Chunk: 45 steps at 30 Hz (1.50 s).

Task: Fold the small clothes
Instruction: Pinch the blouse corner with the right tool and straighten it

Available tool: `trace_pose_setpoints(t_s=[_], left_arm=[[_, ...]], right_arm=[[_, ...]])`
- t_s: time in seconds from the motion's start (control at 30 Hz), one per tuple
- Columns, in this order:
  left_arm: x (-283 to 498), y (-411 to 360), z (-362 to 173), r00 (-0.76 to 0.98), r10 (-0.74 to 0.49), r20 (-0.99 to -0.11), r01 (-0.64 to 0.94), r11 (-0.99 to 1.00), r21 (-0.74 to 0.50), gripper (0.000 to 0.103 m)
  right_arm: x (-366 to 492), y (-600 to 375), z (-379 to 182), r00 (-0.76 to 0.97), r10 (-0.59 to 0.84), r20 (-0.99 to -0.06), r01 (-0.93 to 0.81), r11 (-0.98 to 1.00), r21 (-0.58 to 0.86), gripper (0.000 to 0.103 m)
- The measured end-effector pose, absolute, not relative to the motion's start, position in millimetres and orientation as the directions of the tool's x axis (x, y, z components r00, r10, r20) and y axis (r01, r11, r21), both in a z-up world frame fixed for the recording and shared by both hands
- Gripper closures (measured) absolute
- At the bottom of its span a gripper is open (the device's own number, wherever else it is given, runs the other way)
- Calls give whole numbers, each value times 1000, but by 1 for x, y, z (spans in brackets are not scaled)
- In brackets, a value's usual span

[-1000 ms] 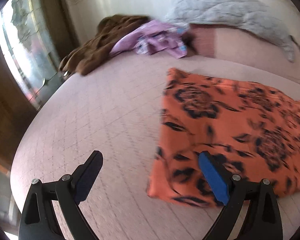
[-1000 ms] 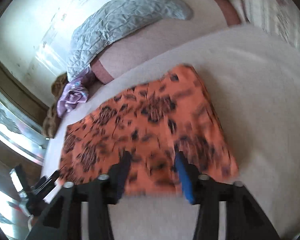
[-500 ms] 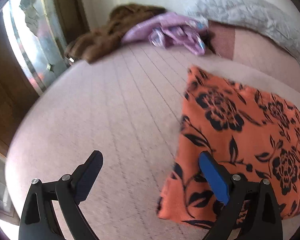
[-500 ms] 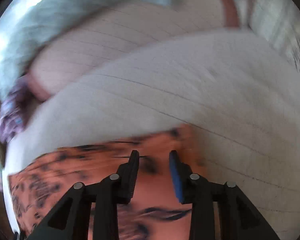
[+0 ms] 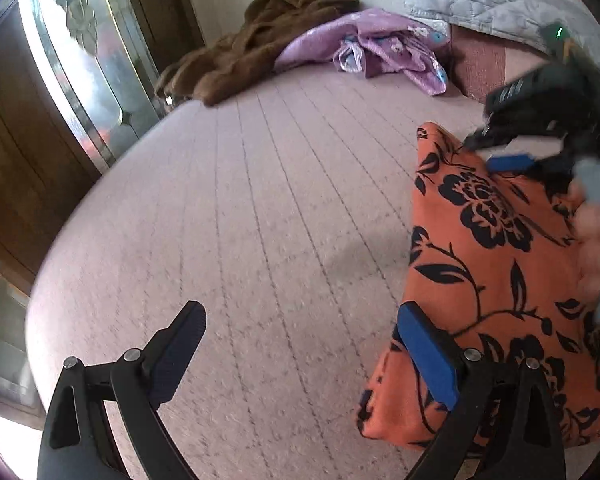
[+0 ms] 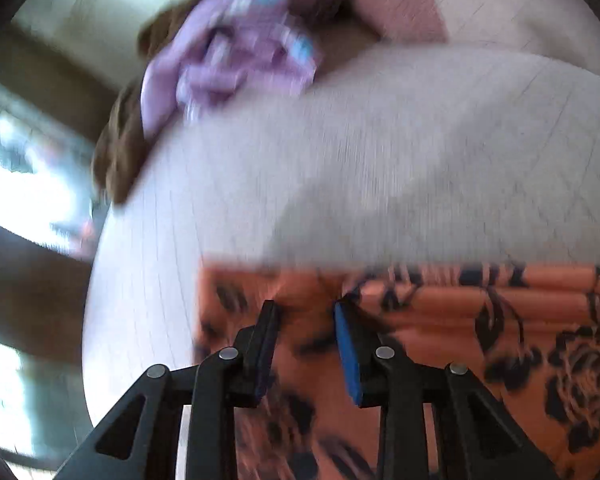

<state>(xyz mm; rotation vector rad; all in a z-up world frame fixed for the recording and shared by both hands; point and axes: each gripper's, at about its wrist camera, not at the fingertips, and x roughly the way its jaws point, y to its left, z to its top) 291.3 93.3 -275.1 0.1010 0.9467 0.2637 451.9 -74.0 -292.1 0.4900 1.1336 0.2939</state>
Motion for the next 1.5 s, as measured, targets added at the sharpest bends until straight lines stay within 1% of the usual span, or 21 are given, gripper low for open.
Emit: trace_pose_setpoints(t_s=[0.1,0.2,0.23,0.27,0.3,0.4,0.47,0.5,0.63,0.7,0.8,0.87,0.93,1.0,1.07,1.13,1.2,1.3,1.4,1.47,1.5], left_arm=[[289,94,-264,591,262,-763,-193,964,181,7],[272,84,-238,697,251,-672,-187,968,167,7],[266,75,-232,728,219,-650,-154,976,155,7],[260,68,-230,743,174,-646,-111,984,138,7],[258,61,-230,748,139,-649,-72,989,128,7],[256,27,-244,698,30,-715,103,985,142,7],[260,9,-270,602,9,-799,178,973,145,7],[264,6,-286,545,35,-838,184,970,161,6],[257,3,-279,578,55,-814,181,964,194,4],[244,9,-261,633,22,-774,163,973,161,4],[221,10,-243,716,32,-697,157,966,206,4],[214,18,-235,739,43,-672,134,969,209,4],[216,26,-236,736,51,-675,106,976,190,4],[223,31,-239,726,100,-680,60,976,208,4],[228,36,-241,723,137,-677,23,975,222,4],[235,39,-242,725,157,-671,9,971,237,4],[241,39,-244,721,174,-670,-4,969,248,4],[253,43,-254,689,164,-706,-10,976,217,4],[275,39,-290,574,178,-799,15,974,228,4],[271,41,-279,601,155,-784,-6,982,189,5],[266,39,-269,627,116,-770,23,986,167,5]], right_arm=[[436,-94,-267,458,473,-752,37,836,548,70],[391,-128,-237,495,461,-737,-18,853,521,67],[366,-148,-226,508,457,-730,-33,857,514,51],[345,-164,-220,523,450,-724,-34,860,510,24],[322,-184,-215,546,432,-717,-18,863,506,20],[244,-237,-208,616,378,-691,50,857,512,20],[196,-265,-214,635,370,-678,121,819,560,20],[174,-277,-221,646,368,-669,155,794,588,20],[108,-322,-247,682,318,-659,301,699,649,20],[92,-339,-259,682,298,-668,363,655,663,20],[74,-359,-274,698,305,-648,411,572,710,21],[70,-367,-281,706,294,-644,432,541,721,21],[72,-375,-293,722,309,-619,442,482,757,23],[77,-380,-305,728,305,-614,459,449,767,27],[86,-384,-320,728,288,-622,482,429,764,41],[93,-389,-331,742,268,-614,494,400,772,45],[100,-391,-334,758,251,-602,490,390,779,45],[109,-389,-333,764,231,-602,484,412,772,45],[109,-388,-332,774,219,-595,472,427,771,45],[109,-388,-332,775,215,-594,468,437,769,45],[109,-388,-332,775,213,-595,466,442,766,45]])
